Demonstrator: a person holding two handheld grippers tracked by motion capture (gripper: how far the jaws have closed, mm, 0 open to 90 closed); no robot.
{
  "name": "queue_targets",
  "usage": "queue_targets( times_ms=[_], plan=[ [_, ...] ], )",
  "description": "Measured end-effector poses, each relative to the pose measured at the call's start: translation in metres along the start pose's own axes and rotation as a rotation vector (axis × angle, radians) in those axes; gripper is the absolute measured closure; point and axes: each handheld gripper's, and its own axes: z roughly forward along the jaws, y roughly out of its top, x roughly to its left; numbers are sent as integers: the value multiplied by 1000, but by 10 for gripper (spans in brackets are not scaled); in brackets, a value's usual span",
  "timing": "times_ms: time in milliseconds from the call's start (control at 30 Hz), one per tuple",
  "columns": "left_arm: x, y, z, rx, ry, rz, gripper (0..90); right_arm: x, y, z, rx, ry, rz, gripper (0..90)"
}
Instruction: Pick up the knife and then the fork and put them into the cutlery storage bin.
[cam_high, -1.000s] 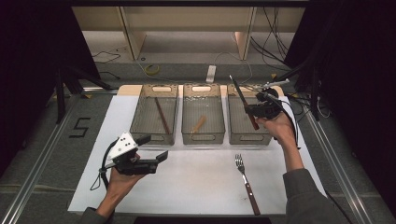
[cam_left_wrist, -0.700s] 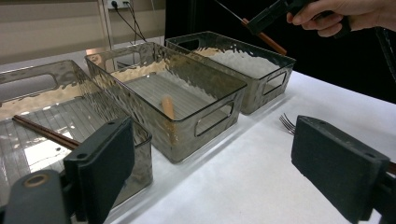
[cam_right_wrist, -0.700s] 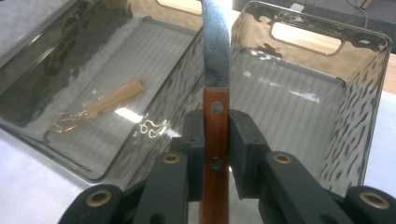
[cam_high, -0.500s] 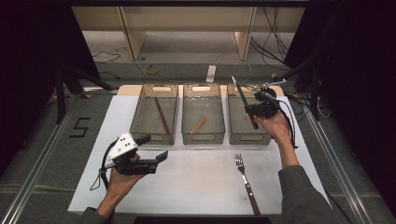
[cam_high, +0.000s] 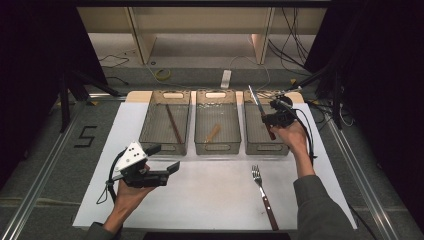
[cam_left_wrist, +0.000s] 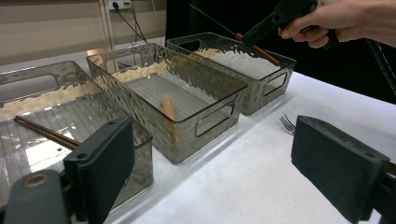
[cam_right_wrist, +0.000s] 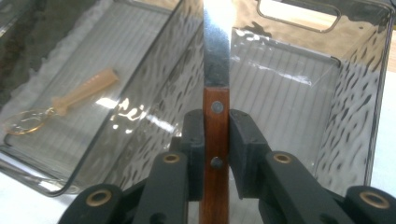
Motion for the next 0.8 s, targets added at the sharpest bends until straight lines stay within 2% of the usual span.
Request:
queue_targets(
  times_ms=[300, 800],
  plan=[
    [1, 0, -1, -8, 3, -1, 129, -2, -2, 7, 4, -2, 23, 773],
    [0, 0, -1, -7, 8, 2, 129, -4, -9, 22, 45, -10, 45, 769]
  ],
)
